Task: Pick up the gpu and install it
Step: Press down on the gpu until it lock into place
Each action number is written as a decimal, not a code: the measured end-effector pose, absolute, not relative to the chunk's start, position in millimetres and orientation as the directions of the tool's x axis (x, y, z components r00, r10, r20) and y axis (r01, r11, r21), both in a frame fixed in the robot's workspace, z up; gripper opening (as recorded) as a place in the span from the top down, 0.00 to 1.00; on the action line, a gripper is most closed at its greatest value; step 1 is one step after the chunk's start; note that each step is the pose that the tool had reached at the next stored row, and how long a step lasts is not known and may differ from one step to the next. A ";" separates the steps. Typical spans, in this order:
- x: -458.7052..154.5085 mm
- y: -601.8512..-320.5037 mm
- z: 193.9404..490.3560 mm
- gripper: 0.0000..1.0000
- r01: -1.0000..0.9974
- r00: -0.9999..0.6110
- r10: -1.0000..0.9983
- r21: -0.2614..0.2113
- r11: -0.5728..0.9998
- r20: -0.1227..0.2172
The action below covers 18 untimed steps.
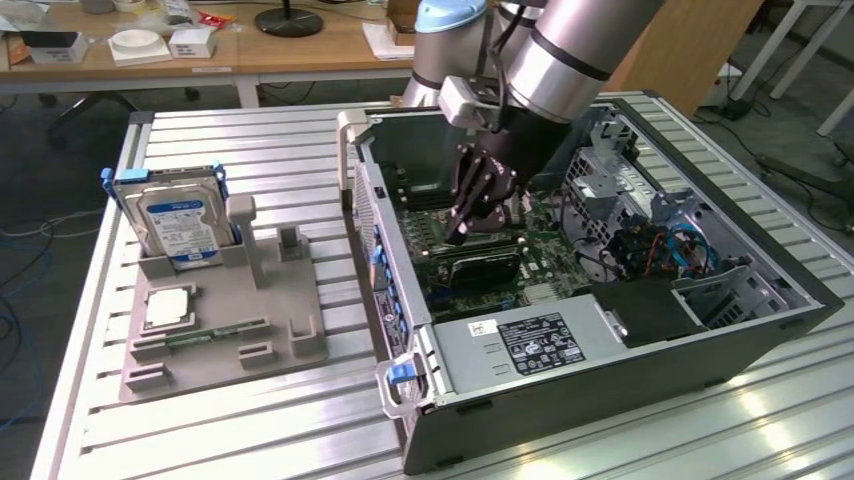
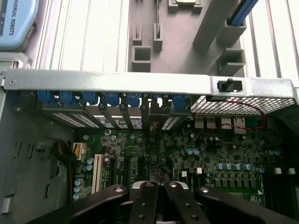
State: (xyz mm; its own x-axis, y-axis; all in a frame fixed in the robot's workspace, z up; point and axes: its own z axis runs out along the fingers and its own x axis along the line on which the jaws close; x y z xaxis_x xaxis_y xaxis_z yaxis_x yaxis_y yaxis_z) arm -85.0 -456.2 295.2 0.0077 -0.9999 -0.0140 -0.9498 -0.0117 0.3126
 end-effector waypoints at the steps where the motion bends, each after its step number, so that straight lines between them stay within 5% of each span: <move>1: -84.9 -456.2 295.0 0.90 -0.945 0.007 -1.000 0.328 -0.012 -0.014; 8: -84.8 -456.1 294.2 0.90 -0.911 0.006 -1.000 0.413 -0.010 -0.010; 18: -86.8 -453.4 285.6 0.90 -0.909 0.006 -1.000 0.416 -0.010 -0.010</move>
State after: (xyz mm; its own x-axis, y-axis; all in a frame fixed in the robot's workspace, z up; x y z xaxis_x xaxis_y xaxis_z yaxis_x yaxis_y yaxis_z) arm -86.8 -453.4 285.6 0.0063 -0.9999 -0.0102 -0.9092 -0.0099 0.4163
